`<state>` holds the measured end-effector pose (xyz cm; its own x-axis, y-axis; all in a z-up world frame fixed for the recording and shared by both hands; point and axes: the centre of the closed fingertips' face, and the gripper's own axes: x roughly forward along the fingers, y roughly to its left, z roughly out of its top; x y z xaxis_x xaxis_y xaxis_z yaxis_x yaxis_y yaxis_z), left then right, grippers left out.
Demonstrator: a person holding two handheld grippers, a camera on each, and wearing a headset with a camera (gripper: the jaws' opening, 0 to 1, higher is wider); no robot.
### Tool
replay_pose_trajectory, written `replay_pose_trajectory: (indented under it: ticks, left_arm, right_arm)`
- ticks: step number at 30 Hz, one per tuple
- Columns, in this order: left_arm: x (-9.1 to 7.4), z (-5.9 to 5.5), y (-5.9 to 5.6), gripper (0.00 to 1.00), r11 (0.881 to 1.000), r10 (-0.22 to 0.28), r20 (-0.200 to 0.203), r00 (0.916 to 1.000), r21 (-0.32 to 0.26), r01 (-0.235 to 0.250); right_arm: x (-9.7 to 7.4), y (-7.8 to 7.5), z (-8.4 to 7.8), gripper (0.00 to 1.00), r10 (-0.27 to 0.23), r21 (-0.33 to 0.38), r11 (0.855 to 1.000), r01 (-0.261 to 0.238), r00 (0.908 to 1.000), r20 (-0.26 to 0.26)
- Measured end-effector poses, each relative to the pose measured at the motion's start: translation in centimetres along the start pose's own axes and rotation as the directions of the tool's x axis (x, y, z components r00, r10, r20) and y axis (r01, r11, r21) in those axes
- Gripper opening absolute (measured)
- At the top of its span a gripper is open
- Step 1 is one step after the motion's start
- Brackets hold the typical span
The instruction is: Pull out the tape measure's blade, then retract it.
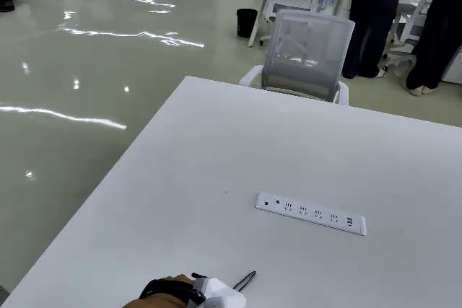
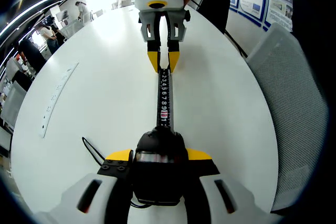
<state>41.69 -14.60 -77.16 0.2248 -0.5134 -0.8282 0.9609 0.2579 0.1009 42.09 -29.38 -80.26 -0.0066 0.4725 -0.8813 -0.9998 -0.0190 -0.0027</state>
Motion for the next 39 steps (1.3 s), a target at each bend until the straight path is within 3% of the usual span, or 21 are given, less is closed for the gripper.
replay_pose_trajectory:
  ticks: [11,24,39]
  left_arm:
    - [0.0,0.0,0.0,0.33,1.000,0.000,0.002,1.0000,-0.002,0.000]
    - [0.2,-0.1,0.1,0.33,1.000,0.000,0.004,1.0000,-0.002,0.000]
    - [0.0,0.0,0.0,0.33,1.000,-0.001,0.005,1.0000,-0.002,0.001]
  right_arm:
    - [0.0,0.0,0.0,0.11,0.000,-0.006,1.000,0.000,1.0000,-0.003]
    - [-0.4,0.0,-1.3,0.11,-0.002,0.001,1.000,0.002,0.9999,-0.011]
    - [-0.8,0.0,-1.3,0.11,0.002,0.004,1.000,-0.002,1.0000,0.005]
